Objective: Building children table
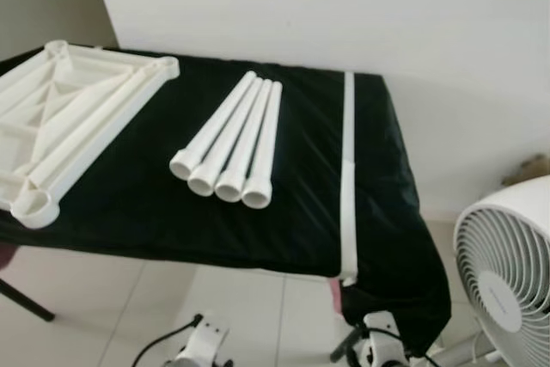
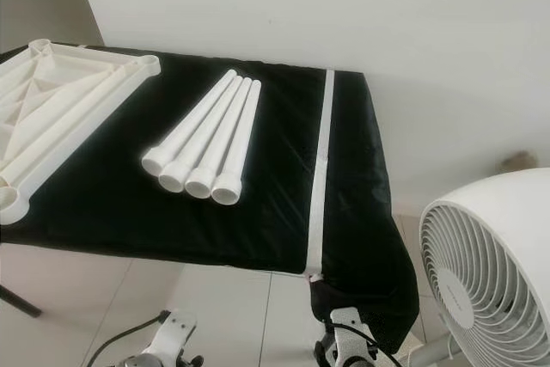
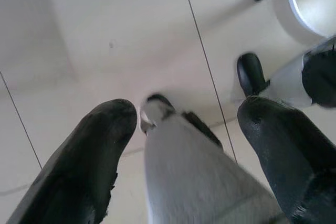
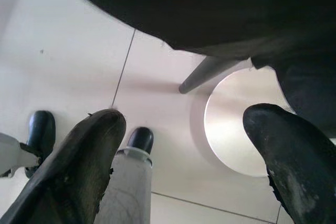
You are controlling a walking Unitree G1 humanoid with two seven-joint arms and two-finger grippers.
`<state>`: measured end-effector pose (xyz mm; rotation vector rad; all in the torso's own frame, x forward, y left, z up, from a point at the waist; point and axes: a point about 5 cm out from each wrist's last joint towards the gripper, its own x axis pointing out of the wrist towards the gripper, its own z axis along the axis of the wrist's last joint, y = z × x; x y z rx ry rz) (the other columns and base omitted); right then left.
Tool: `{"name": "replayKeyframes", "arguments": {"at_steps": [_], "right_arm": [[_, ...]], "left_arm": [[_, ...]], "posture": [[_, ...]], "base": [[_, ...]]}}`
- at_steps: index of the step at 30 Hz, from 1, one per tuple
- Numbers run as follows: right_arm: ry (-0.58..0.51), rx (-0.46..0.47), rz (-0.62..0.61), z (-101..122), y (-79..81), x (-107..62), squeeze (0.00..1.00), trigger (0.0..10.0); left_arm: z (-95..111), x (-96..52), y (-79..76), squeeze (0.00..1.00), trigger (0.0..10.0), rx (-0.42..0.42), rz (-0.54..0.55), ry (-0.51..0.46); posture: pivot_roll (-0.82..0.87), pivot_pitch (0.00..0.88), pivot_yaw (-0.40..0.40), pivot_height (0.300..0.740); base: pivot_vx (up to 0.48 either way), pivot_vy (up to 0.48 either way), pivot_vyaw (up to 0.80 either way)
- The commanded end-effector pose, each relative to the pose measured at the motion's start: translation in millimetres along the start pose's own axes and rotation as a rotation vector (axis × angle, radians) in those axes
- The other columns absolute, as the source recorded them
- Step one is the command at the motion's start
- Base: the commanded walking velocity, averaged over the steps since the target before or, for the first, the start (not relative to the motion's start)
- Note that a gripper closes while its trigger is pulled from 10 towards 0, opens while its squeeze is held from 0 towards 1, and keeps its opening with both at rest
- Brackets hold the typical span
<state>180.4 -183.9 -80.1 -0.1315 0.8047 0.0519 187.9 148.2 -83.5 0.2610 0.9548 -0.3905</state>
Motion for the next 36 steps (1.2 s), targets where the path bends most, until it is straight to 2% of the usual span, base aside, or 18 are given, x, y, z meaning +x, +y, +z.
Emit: {"name": "replayKeyframes", "arguments": {"at_steps": [1,7,12,18,36], "right_arm": [[0.040,-0.006,0.009,-9.9,3.0,-2.7,0.00,10.0],[0.046,0.001,0.010,-11.5,5.0,-3.1,0.00,10.0],[0.052,0.006,0.006,-12.9,6.7,-3.4,0.00,10.0],[0.062,0.017,0.002,-15.9,8.8,-4.3,0.00,10.0],[0.084,0.060,-0.018,-21.1,9.3,-5.9,0.00,10.0]], "left_arm": [[-10.8,-1.4,0.8,0.00,10.0,-0.008,0.053,0.046],[-10.2,-0.4,-3.7,0.00,10.0,-0.046,0.049,0.041],[-9.7,0.5,-8.4,0.00,10.0,-0.034,0.038,0.044],[-11.2,0.2,-7.1,0.00,10.0,-0.027,0.044,0.058],[-13.9,0.3,-9.8,0.00,10.0,-0.012,0.035,0.082]], "posture": [[0.12,0.000,-0.032,0.740],[0.12,0.000,-0.030,0.740],[0.12,0.000,-0.028,0.740],[0.12,0.000,-0.025,0.740],[0.11,0.000,-0.022,0.740]], "base": [[0.000,0.000,0.00],[0.000,0.000,0.00],[0.000,0.000,0.00],[0.000,0.000,0.00],[0.000,0.449,0.00]]}}
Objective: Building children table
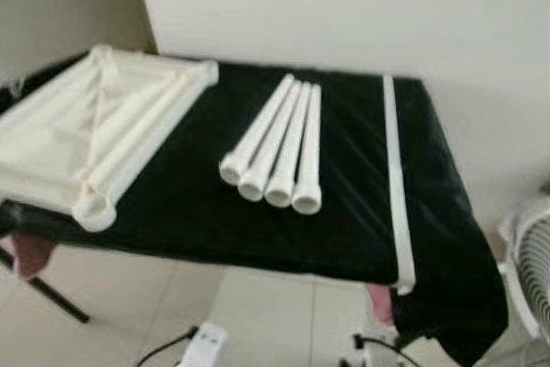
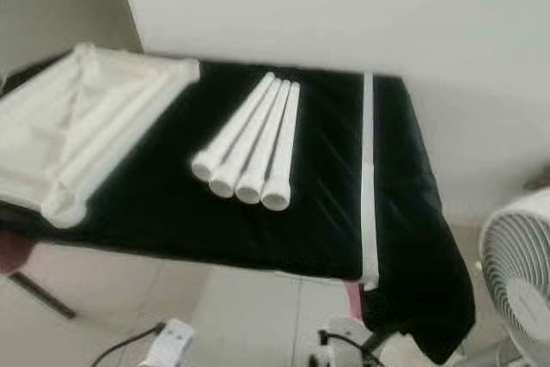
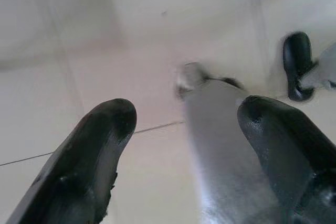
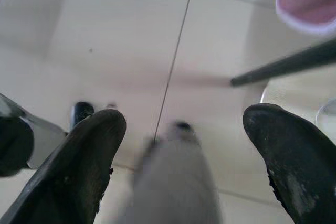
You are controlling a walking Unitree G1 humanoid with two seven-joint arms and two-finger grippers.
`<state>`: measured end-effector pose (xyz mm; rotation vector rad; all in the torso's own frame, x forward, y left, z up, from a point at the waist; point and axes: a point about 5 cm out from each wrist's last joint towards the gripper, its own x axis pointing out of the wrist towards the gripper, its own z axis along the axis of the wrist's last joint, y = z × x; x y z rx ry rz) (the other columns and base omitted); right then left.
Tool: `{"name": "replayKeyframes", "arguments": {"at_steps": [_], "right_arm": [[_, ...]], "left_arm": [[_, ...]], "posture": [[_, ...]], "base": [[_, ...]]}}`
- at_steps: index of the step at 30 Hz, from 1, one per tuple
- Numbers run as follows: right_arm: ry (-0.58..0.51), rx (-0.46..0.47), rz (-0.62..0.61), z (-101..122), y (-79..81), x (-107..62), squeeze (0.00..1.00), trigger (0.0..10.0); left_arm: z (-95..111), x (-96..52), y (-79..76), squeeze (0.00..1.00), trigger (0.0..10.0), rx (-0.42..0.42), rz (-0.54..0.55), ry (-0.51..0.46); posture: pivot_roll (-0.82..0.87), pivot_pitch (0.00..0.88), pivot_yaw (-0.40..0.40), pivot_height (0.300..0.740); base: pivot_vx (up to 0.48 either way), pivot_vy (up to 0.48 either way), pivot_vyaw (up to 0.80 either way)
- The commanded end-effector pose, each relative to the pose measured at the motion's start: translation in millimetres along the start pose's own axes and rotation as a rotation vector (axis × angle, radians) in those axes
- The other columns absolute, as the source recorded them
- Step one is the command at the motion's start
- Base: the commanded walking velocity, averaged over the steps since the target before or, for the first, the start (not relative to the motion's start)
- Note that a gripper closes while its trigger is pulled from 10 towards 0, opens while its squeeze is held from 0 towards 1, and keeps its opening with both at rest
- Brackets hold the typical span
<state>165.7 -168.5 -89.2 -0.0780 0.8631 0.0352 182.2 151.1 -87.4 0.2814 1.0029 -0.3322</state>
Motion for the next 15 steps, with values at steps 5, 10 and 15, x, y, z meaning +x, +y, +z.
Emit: {"name": "replayKeyframes", "arguments": {"at_steps": [5,10,15], "right_arm": [[0.026,0.006,-0.030,-5.8,-8.9,-1.9,0.00,10.0],[0.023,0.008,-0.036,-5.5,-10.5,-2.0,0.00,10.0],[0.022,0.014,-0.040,-5.0,-10.9,-1.8,0.00,10.0]], "left_arm": [[-6.3,0.5,-10.0,0.00,10.0,0.008,-0.016,0.028],[-6.8,0.5,-10.5,0.00,10.0,0.019,-0.017,0.031],[-6.8,0.5,-10.3,0.00,10.0,0.024,-0.017,0.032]], "posture": [[0.11,0.000,-0.022,0.740],[0.11,0.000,-0.018,0.740],[0.11,0.000,-0.016,0.740]], "base": [[0.000,0.469,0.00],[0.000,0.469,0.00],[0.000,0.469,0.00]]}}
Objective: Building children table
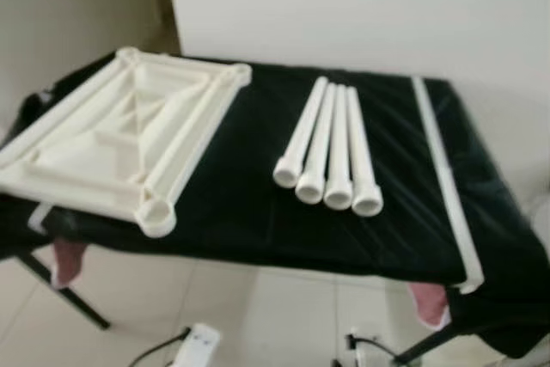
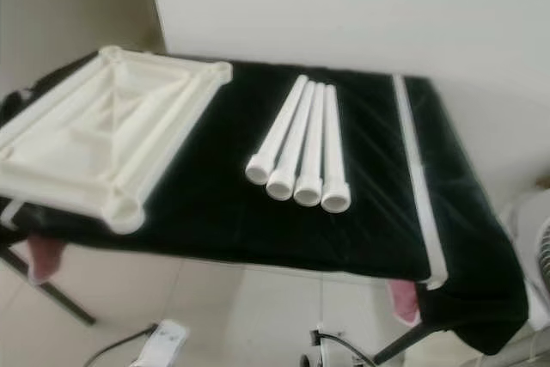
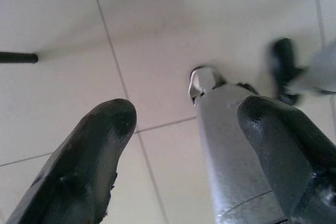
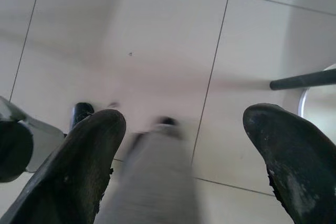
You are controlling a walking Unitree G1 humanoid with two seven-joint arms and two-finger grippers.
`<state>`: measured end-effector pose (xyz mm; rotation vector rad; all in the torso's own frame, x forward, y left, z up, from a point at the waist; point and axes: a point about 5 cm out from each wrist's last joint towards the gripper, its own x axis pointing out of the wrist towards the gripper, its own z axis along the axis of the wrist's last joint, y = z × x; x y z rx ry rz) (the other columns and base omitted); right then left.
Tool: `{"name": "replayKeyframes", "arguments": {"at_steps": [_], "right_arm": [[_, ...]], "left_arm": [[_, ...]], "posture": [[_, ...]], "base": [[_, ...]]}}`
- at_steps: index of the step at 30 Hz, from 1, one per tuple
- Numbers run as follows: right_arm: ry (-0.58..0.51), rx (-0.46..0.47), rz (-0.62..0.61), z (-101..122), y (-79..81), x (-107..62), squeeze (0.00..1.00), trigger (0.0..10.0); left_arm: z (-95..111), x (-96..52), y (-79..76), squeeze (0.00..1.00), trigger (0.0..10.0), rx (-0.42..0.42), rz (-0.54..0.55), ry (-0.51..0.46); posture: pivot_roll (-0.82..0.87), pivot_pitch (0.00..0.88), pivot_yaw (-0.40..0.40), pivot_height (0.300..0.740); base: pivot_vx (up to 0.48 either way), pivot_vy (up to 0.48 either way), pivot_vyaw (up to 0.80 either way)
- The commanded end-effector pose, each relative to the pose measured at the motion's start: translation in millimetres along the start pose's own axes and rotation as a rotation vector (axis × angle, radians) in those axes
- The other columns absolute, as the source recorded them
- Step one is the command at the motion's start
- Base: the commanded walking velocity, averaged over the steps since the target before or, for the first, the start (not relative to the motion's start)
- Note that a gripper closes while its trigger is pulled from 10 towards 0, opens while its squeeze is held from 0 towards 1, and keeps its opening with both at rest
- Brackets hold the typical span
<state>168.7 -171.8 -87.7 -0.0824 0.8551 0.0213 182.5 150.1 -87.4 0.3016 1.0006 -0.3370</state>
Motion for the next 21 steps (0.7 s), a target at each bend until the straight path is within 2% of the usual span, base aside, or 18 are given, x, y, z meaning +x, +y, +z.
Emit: {"name": "replayKeyframes", "arguments": {"at_steps": [1,7,19,21], "right_arm": [[0.029,0.013,-0.027,-7.8,-7.6,-2.5,0.00,10.0],[0.031,0.007,-0.030,-8.7,-9.0,-2.9,0.00,10.0],[0.052,-0.004,-0.041,-18.0,-16.5,-6.9,0.00,10.0],[0.050,-0.006,-0.046,-18.5,-18.1,-7.4,0.00,10.0]], "left_arm": [[-7.4,0.1,-9.5,0.00,10.0,0.009,-0.022,0.031],[-8.1,0.0,-9.5,0.00,10.0,0.019,-0.018,0.033],[-10.7,-0.9,-9.7,0.00,10.0,0.030,-0.035,0.016],[-8.9,-1.5,-8.6,0.00,10.0,-0.013,-0.060,-0.017]], "posture": [[0.11,0.000,-0.016,0.740],[0.11,0.000,-0.022,0.740],[0.12,0.000,-0.027,0.740],[0.12,0.000,-0.025,0.740]], "base": [[0.000,0.469,0.00],[0.000,0.469,0.00],[0.000,0.000,0.00],[0.000,0.000,0.00]]}}
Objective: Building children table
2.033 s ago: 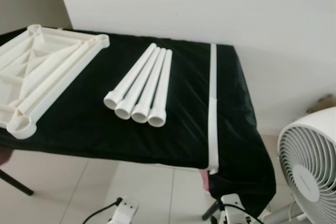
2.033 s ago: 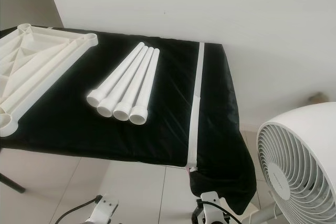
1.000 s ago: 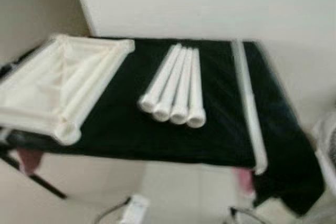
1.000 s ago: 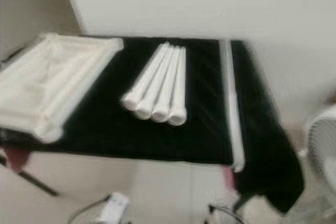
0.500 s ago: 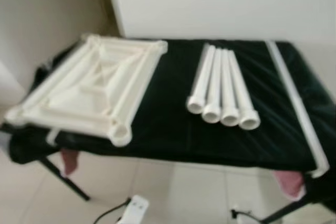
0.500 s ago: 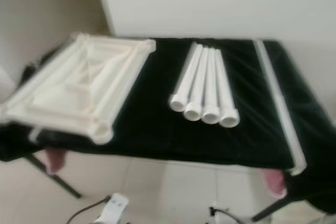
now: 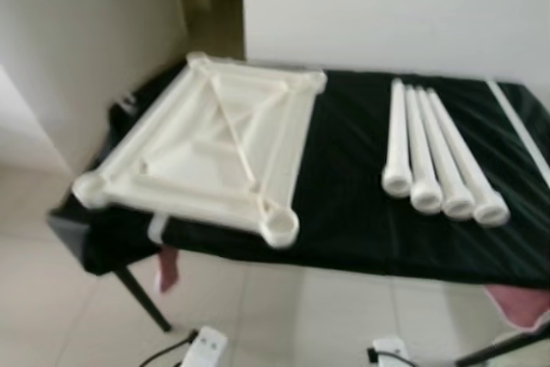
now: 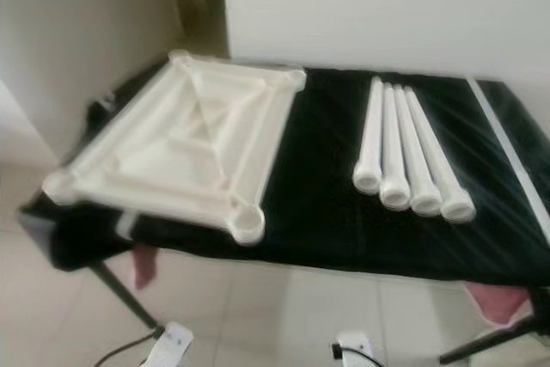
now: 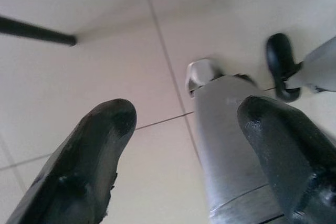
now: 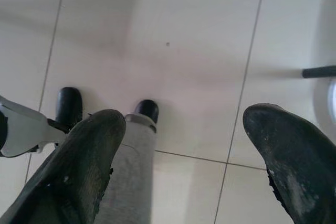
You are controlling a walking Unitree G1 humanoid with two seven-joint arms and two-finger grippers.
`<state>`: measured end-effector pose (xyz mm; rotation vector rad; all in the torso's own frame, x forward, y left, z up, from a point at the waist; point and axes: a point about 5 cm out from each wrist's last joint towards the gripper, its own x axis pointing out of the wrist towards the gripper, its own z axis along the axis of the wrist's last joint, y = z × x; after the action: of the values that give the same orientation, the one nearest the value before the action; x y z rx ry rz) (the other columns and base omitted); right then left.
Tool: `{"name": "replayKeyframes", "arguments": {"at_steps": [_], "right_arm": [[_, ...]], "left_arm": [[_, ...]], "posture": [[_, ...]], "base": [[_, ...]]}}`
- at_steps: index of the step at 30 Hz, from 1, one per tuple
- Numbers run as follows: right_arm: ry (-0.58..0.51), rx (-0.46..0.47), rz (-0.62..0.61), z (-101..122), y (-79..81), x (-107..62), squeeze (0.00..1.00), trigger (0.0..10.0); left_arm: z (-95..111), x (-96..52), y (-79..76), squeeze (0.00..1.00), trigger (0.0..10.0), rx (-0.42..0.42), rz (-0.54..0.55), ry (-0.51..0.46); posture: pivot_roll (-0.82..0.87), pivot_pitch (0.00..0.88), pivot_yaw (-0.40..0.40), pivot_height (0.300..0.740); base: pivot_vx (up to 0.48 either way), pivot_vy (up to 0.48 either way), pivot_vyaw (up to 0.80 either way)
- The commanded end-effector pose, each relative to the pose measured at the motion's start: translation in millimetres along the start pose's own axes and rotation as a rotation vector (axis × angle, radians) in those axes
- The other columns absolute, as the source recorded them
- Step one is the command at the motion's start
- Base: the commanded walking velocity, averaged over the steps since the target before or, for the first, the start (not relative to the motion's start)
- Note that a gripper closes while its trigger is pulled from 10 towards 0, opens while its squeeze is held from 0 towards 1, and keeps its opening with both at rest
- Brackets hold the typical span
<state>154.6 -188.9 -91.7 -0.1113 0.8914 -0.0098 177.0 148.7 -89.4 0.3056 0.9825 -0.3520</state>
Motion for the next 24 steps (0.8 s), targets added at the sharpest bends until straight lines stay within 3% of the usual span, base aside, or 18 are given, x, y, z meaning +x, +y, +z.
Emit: {"name": "replayKeyframes", "arguments": {"at_steps": [1,7,16,19,20,21,22,23,24], "right_arm": [[0.010,0.007,-0.011,-4.0,-2.9,-1.4,0.00,10.0],[-0.023,-0.002,-0.016,-0.5,-7.6,-1.5,0.00,10.0],[-0.123,0.021,0.027,13.7,-16.8,-1.5,0.00,10.0],[-0.196,0.019,0.097,24.4,-16.1,-2.0,0.00,10.0],[-0.196,0.019,0.097,24.4,-16.1,-2.0,0.00,10.0],[-0.242,0.003,0.139,30.3,-15.6,-3.2,0.00,10.0],[-0.242,0.003,0.139,30.3,-15.6,-3.2,0.00,10.0],[-0.287,-0.021,0.183,35.2,-14.6,-5.2,0.00,10.0],[-0.287,-0.021,0.183,35.2,-14.6,-5.2,0.00,10.0]], "left_arm": [[-3.0,-0.8,-4.0,0.00,10.0,-0.031,-0.053,-0.011],[3.8,-1.1,3.1,0.00,10.0,-0.068,-0.049,-0.055],[26.8,-2.8,19.1,0.00,10.0,-0.027,-0.097,-0.164],[45.2,-7.3,23.7,0.00,10.0,0.021,-0.187,-0.292],[45.2,-7.3,23.7,0.00,10.0,0.021,-0.187,-0.292],[52.9,-11.2,25.6,0.00,10.0,0.042,-0.234,-0.365],[52.9,-11.2,25.6,0.00,10.0,0.042,-0.234,-0.365],[58.7,-16.2,26.9,0.00,10.0,0.067,-0.286,-0.437],[58.7,-16.2,26.9,0.00,10.0,0.067,-0.286,-0.437]], "posture": [[0.12,0.000,-0.027,0.740],[0.13,0.000,-0.028,0.740],[0.13,0.000,-0.021,0.740],[0.12,0.000,-0.018,0.740],[0.12,0.000,-0.018,0.740],[0.12,0.000,-0.017,0.740],[0.12,0.000,-0.017,0.740],[0.12,0.000,-0.017,0.740],[0.12,0.000,-0.017,0.740]], "base": [[0.000,0.000,0.00],[0.000,0.000,0.00],[0.000,0.000,0.00],[0.000,0.000,0.00],[0.000,0.000,0.00],[0.000,0.000,0.00],[0.000,0.000,0.00],[0.000,0.000,0.00],[0.000,0.000,0.00]]}}
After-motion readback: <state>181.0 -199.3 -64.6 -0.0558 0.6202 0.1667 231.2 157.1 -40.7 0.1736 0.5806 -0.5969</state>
